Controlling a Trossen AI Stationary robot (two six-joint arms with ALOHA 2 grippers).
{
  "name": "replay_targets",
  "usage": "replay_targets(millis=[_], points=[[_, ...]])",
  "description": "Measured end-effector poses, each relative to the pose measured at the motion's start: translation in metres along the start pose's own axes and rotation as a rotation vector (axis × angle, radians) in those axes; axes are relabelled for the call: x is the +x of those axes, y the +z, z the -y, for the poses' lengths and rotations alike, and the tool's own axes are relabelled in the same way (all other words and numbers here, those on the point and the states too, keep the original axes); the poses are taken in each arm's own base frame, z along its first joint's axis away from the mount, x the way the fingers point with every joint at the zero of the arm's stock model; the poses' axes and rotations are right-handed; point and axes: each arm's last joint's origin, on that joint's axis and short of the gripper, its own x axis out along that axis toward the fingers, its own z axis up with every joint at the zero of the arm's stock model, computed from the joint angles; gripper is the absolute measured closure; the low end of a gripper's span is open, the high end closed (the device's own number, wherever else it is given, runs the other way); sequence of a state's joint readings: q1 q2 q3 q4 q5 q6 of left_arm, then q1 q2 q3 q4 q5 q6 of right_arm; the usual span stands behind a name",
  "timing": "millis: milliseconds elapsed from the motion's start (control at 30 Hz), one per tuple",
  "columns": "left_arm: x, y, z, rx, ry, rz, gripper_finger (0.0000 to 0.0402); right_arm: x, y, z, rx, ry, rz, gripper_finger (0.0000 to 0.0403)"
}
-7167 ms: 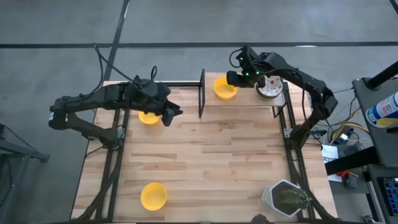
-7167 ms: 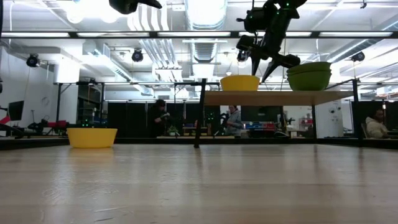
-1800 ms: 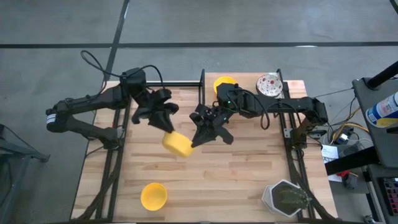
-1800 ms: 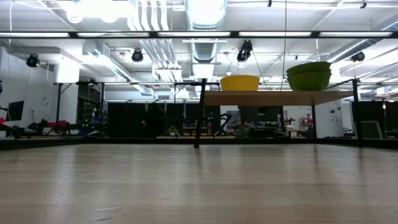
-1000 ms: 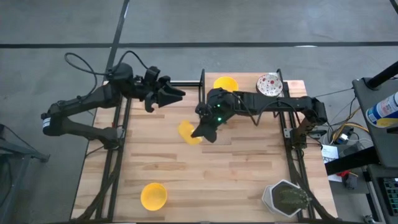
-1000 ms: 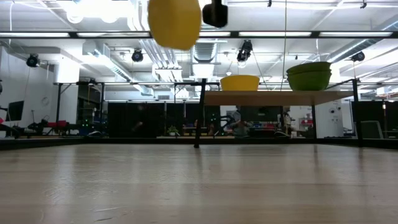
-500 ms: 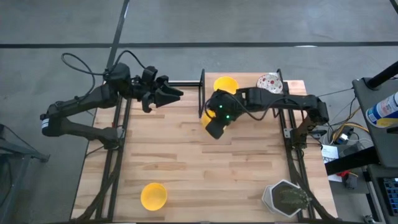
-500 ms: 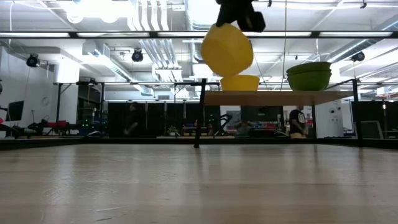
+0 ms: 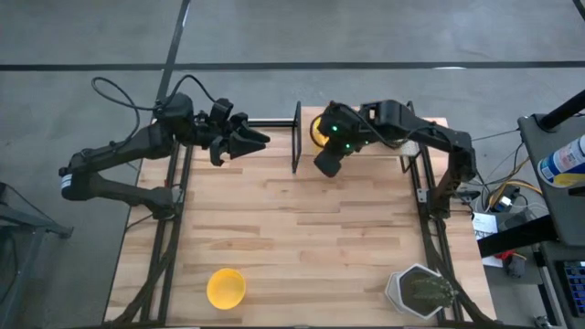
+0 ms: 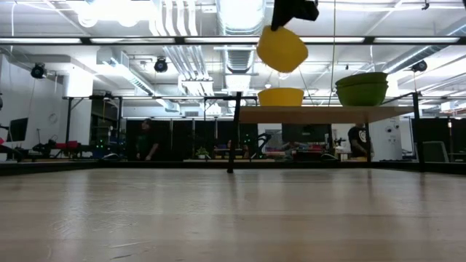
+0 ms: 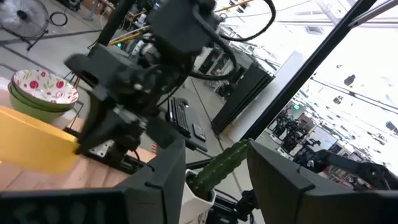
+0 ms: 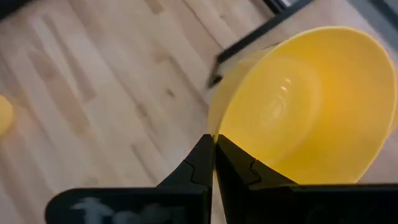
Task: Pick & Place Mini bowls
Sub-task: Stack the top yellow bowl on the yellow bowl on the shelf
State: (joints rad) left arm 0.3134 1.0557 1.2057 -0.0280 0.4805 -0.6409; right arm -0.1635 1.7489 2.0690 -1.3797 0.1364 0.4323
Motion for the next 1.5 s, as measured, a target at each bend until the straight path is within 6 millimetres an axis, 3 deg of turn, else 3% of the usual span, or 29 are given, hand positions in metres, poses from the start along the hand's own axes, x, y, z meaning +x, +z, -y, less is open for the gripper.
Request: replay_targets(millis=[267, 500, 667, 1033, 1500], points=[[0.0, -0.002, -0.002, -0.031, 0.016, -0.021, 0.0239, 0.018, 0.016, 0.021, -0.134, -0.157, -0.131, 0.0394], [0.0, -0.006, -0.004, -0.057, 0.041, -0.055, 0.0239, 0.04, 0.038, 0.023, -0.252, -0.178, -0.131, 0.0394], [0.0, -0.007, -0.005, -0.062, 0.046, -0.062, 0.0239, 0.06, 0.045, 0.03, -0.213, -0.203, -0.17, 0.0394], [0.0, -0.007, -0.005, -0.061, 0.046, -0.061, 0.0239, 0.073, 0.054, 0.057, -0.084, -0.264, -0.183, 0.0394], [0.0, -0.007, -0.005, -0.051, 0.045, -0.061, 0.0239, 0.091, 0.047, 0.06, -0.066, -0.224, -0.273, 0.0394]])
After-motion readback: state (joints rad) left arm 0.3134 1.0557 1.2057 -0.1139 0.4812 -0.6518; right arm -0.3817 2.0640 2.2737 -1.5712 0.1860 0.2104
